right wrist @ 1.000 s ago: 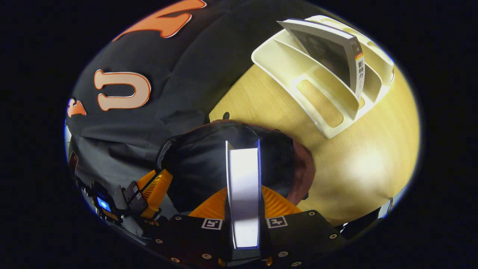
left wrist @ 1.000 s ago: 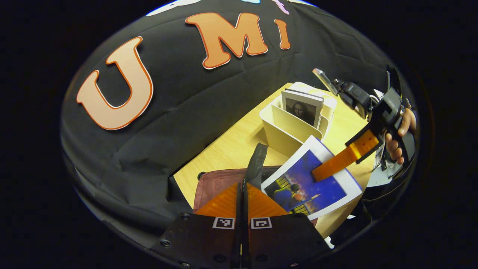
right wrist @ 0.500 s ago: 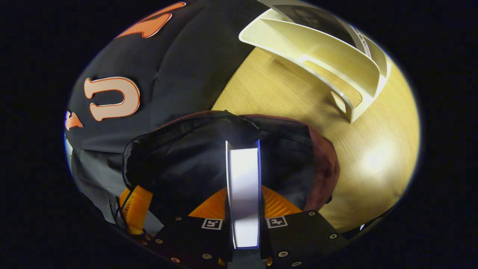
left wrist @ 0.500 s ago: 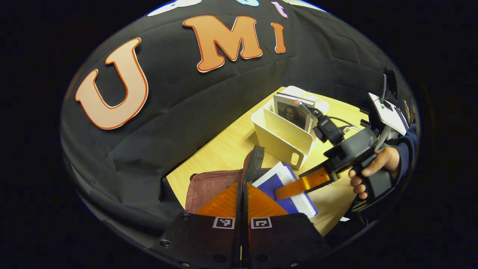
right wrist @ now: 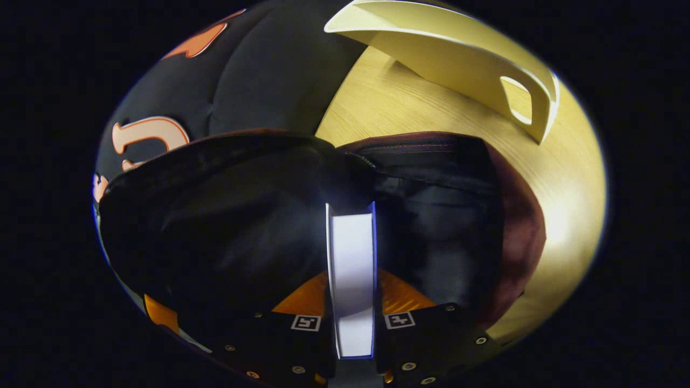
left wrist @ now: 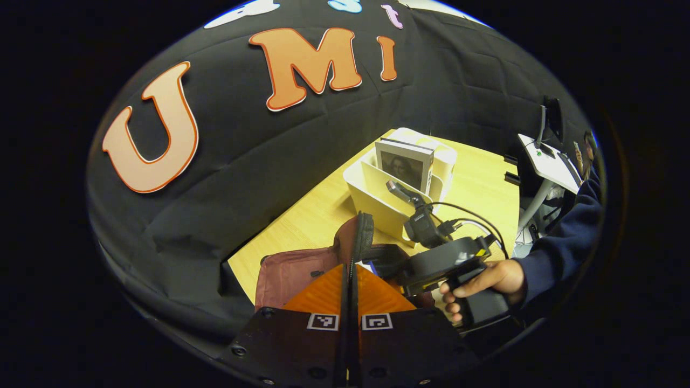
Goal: Open the schoolbag, grab two books from the bookshelf and put them into the schoolbag.
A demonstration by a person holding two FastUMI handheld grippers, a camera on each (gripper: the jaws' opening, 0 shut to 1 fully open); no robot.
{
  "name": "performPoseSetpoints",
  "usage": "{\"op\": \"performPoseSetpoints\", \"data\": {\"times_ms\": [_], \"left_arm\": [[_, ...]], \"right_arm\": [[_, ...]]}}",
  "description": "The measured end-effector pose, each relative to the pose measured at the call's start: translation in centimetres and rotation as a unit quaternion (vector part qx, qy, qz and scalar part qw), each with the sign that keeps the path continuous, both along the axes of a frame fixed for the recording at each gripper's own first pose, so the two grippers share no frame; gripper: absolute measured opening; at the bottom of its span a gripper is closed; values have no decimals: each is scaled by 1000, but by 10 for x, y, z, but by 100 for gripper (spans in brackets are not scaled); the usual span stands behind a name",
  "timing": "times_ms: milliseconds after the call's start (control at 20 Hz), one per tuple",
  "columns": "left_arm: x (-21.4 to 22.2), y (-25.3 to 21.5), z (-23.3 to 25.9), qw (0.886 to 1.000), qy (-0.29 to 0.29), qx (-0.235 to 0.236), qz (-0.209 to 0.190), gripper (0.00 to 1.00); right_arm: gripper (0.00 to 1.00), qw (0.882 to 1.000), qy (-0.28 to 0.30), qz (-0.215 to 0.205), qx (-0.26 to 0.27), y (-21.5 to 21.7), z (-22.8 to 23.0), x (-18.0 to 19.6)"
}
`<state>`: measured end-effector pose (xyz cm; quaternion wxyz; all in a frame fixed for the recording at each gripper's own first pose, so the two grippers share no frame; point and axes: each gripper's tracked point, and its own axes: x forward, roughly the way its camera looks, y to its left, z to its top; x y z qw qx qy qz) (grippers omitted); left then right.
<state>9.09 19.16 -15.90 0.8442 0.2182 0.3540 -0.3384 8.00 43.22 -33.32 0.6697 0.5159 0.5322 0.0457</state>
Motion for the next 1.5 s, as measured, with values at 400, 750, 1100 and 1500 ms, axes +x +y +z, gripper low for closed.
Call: {"op": "performPoseSetpoints", "data": {"times_ms": [400, 750, 1100, 1500], "left_arm": [[0, 17, -4, 1000, 2, 10, 29, 1], [2, 13, -13, 999, 3, 12, 44, 2], [3, 12, -18, 998, 4, 9, 57, 2], [6, 15, -31, 997, 11, 0, 74, 1]], "right_arm": [[75, 998, 40, 18, -37, -27, -4, -9], [97, 991, -4, 58, -119, -106, 19, -3], [98, 956, -45, 138, -255, -211, 39, -13], [98, 900, -63, 210, -378, -311, 89, -4]]}}
